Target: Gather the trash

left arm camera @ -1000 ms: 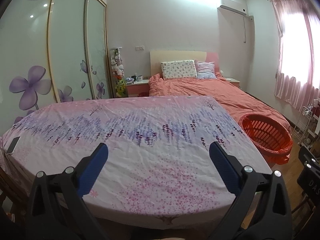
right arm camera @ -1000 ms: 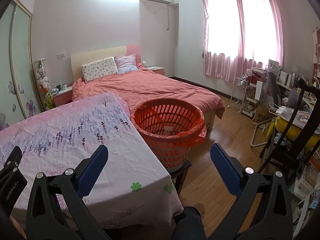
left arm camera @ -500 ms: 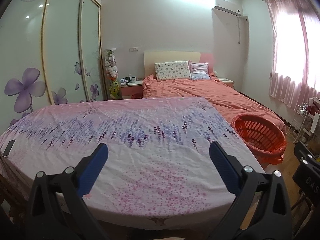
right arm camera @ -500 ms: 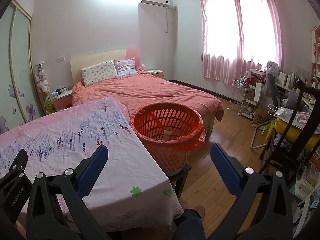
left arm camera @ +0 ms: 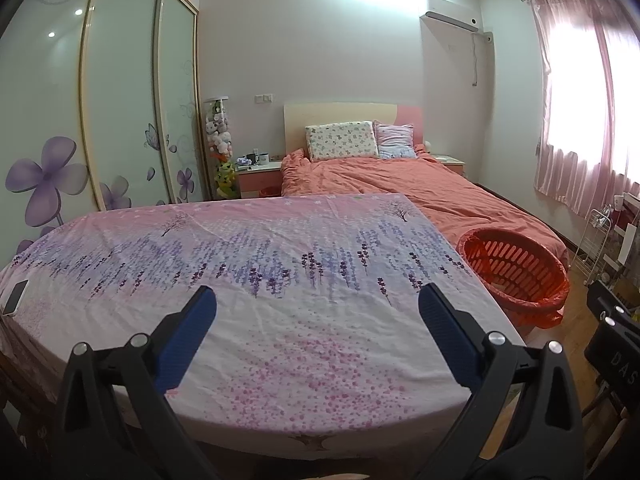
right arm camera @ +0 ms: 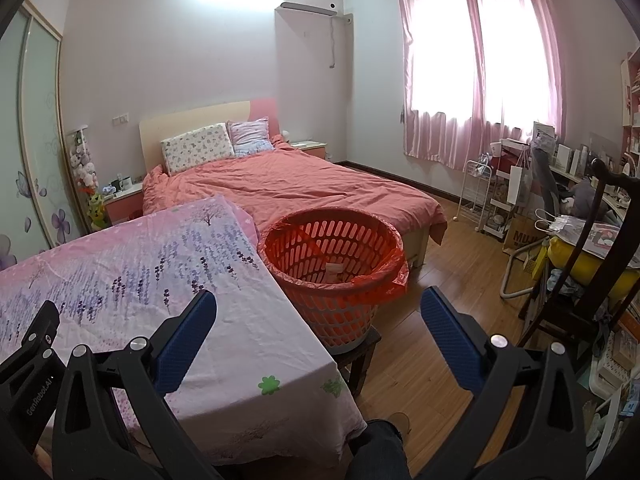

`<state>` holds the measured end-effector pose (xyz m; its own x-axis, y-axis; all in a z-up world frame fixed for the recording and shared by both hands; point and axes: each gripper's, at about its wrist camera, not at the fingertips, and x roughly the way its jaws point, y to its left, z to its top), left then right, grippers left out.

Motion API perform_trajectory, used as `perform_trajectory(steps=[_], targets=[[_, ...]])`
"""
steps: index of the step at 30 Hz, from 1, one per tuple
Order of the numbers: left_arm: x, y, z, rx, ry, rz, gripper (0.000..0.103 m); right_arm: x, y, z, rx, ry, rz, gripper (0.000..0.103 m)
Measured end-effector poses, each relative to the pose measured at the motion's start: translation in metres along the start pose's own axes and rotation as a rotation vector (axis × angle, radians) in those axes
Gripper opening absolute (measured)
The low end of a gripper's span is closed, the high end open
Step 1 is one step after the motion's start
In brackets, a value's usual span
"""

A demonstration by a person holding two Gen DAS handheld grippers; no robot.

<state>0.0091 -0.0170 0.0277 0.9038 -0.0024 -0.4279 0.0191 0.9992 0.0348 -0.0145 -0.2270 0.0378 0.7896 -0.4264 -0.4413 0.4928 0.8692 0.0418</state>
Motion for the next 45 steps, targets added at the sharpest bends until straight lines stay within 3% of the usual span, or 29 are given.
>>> perform_trajectory(steps=[45], targets=[[0.0022,-0.0034,-0.002,-0.006,0.015,-0.007,0.099,0.001,-0.0021,-0.0052,-0.001,0.012,0.0,0.101]])
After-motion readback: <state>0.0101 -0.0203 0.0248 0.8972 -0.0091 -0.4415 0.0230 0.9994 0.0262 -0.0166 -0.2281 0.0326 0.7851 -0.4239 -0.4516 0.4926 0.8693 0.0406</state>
